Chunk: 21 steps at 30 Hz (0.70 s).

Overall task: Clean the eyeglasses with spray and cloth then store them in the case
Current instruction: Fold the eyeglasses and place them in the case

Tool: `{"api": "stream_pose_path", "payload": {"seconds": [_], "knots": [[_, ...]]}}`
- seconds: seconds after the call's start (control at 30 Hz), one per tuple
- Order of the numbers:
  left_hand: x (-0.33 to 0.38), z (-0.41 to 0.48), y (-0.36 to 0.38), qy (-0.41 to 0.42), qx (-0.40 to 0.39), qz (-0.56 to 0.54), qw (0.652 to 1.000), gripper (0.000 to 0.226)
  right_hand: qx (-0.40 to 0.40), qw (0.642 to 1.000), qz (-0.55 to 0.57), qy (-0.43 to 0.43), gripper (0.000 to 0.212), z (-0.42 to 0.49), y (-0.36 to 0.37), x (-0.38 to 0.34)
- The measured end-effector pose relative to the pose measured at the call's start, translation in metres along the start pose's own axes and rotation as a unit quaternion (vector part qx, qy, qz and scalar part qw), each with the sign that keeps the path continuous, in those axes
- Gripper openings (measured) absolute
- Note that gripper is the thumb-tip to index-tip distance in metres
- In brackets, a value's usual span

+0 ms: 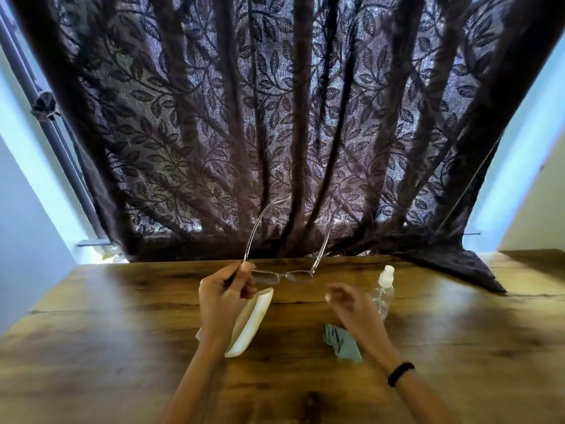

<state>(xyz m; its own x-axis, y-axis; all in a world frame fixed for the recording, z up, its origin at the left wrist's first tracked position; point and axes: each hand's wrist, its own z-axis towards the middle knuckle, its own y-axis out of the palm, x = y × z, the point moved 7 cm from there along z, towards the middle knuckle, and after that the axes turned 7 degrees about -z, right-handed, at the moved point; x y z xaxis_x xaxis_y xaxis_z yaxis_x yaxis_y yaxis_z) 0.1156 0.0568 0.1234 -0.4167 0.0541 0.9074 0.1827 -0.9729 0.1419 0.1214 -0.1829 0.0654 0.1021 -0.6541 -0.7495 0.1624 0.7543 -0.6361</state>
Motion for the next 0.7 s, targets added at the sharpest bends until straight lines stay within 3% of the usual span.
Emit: {"api": "stream_pose_path", "payload": {"seconds": [0.13, 0.23, 0.33, 0.5, 0.6, 0.7], "knots": [[-0.005, -0.004, 0.005, -0.028, -0.006, -0.063, 0.998, 0.014, 0.038, 0.965, 0.258, 0.006, 0.019, 0.017, -0.018, -0.022], [-0.009, -0.006, 0.006, -0.039, 0.002, -0.083, 0.996, 0.014, 0.065, 0.948, 0.311, -0.013, 0.016, 0.020, -0.023, -0.028], [-0.011, -0.007, 0.003, -0.032, 0.010, -0.058, 0.998, 0.014, 0.101, 0.959, 0.263, -0.043, 0.016, 0.019, -0.026, -0.030], [-0.005, -0.007, 0.005, 0.040, -0.013, 0.097, 0.994, 0.014, 0.165, 0.969, 0.106, -0.151, 0.026, 0.011, -0.032, -0.048], [-0.001, -0.005, 0.010, 0.062, -0.029, 0.121, 0.990, 0.016, 0.170, 0.961, -0.049, -0.213, 0.025, 0.008, -0.027, -0.056], [0.002, -0.003, 0.011, 0.079, -0.028, 0.132, 0.988, 0.020, 0.158, 0.959, -0.086, -0.219, 0.024, 0.008, -0.025, -0.057]]}}
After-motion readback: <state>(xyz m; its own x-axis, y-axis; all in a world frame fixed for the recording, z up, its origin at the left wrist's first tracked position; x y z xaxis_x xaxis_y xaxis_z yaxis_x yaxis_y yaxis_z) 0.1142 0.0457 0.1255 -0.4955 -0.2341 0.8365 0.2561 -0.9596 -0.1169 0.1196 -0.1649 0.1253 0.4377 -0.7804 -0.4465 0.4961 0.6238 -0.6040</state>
